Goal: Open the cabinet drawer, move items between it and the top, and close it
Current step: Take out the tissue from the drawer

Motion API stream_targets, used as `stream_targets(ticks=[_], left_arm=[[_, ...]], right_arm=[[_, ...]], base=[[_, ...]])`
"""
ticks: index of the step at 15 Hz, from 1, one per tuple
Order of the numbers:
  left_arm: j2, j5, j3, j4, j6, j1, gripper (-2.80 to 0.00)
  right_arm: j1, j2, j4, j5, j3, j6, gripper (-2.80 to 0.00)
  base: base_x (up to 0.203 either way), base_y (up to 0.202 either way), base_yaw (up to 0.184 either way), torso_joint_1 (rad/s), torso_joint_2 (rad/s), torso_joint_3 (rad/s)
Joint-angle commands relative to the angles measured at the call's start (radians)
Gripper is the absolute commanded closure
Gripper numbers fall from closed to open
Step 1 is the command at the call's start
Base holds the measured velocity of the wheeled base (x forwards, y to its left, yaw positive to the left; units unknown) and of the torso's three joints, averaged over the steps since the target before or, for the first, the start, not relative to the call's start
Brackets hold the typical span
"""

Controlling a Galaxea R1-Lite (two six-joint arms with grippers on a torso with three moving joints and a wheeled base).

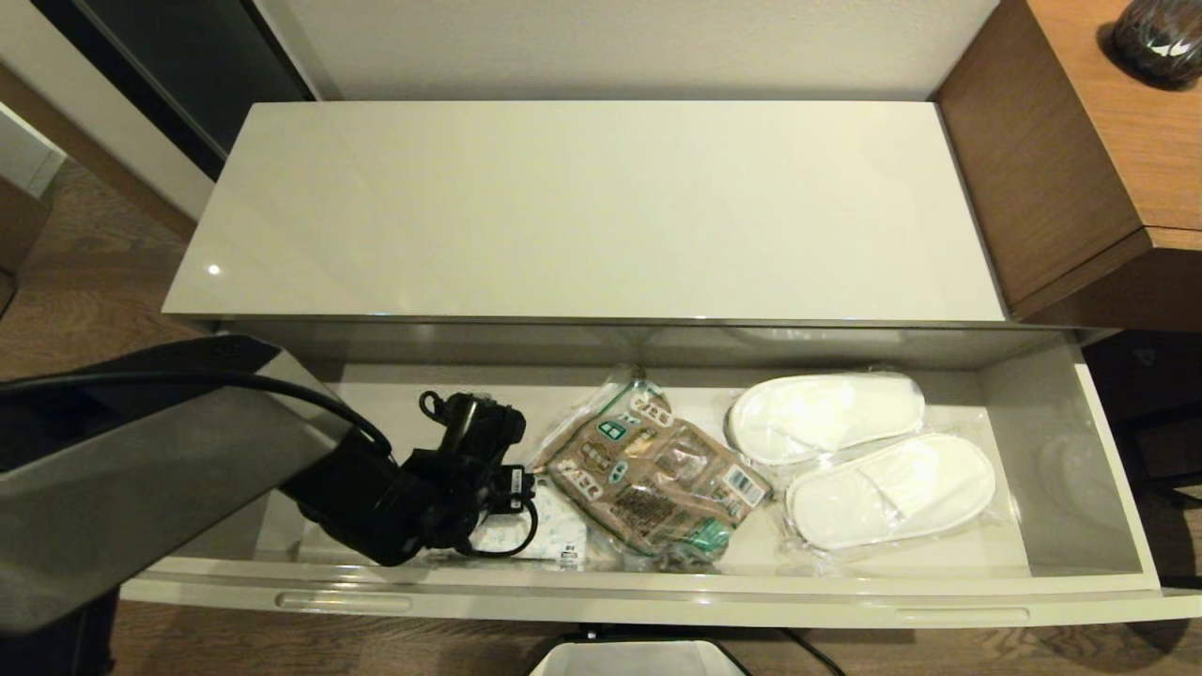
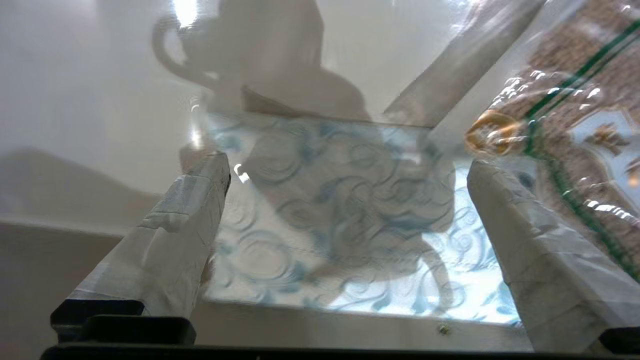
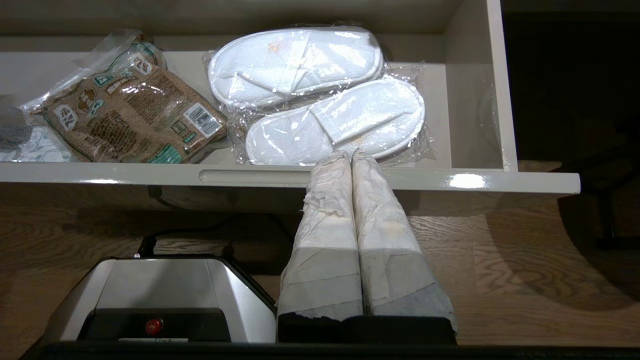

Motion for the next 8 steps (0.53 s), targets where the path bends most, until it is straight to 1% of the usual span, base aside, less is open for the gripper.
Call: stream_targets(ticks=[1, 3, 5, 7, 8], left_arm=[[0.036, -0.002, -0.029, -0.012, 0.001, -0.007, -2.80], [0.043, -0.030, -0.049, -0.013, 0.002, -0.008, -2.80], [0.043, -0.089, -0.048, -0.014, -0.003, -0.007, -2.80], [0.052, -0.101, -0.045, -0.018, -0.010, -0.007, -2.80], [0.075, -0.103, -0.036, -0.044, -0.012, -0.007, -2.80]], right_arm=[[0.000, 0.002, 0.000, 0.000, 0.002, 0.000, 0.00], [0.000, 0.002, 0.000, 0.000, 0.002, 0.000, 0.00], [0.000, 0.002, 0.000, 0.000, 0.002, 0.000, 0.00], [0.000, 0.002, 0.000, 0.000, 0.002, 0.000, 0.00], [0.000, 0.002, 0.000, 0.000, 0.002, 0.000, 0.00]], base=[[0.000, 0.000, 0.000, 0.000, 0.00, 0.000], [0.000, 0.000, 0.000, 0.000, 0.00, 0.000], [0.000, 0.000, 0.000, 0.000, 0.00, 0.000], [0.000, 0.000, 0.000, 0.000, 0.00, 0.000], [0.000, 0.000, 0.000, 0.000, 0.00, 0.000]])
